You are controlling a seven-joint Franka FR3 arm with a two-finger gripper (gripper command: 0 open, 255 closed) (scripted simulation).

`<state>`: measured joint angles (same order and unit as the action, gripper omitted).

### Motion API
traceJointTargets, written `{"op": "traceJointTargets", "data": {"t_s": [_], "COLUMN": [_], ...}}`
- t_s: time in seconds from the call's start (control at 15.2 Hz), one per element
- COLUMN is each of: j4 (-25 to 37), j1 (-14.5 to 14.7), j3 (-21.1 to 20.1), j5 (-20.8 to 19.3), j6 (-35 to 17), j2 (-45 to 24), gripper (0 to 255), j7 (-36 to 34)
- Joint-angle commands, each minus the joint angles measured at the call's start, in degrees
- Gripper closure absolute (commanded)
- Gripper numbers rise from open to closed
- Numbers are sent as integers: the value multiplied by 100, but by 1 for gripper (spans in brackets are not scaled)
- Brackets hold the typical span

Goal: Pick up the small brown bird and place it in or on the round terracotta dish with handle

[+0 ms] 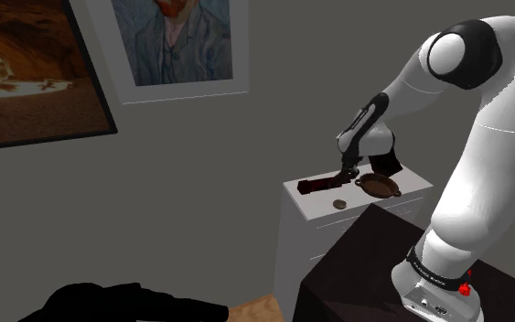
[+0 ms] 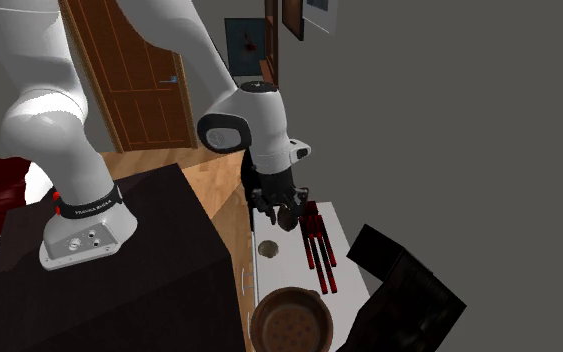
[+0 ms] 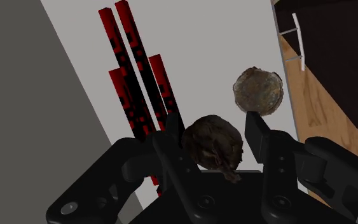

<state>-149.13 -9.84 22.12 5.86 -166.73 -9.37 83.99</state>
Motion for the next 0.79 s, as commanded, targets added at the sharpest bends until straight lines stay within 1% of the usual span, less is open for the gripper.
{"op": "traceJointTargets", "data": {"t_s": [0.0,0.33,0.73], "j4": [25,282,823], "j1": [-279,-1116,-2075], "j3": [-2,-96,-193], "j5": [150,710,1270], "j6": [34,154,436], "j2": [15,-137,-457], "gripper": [255,255,255], "j7": [431,1690,3024]}}
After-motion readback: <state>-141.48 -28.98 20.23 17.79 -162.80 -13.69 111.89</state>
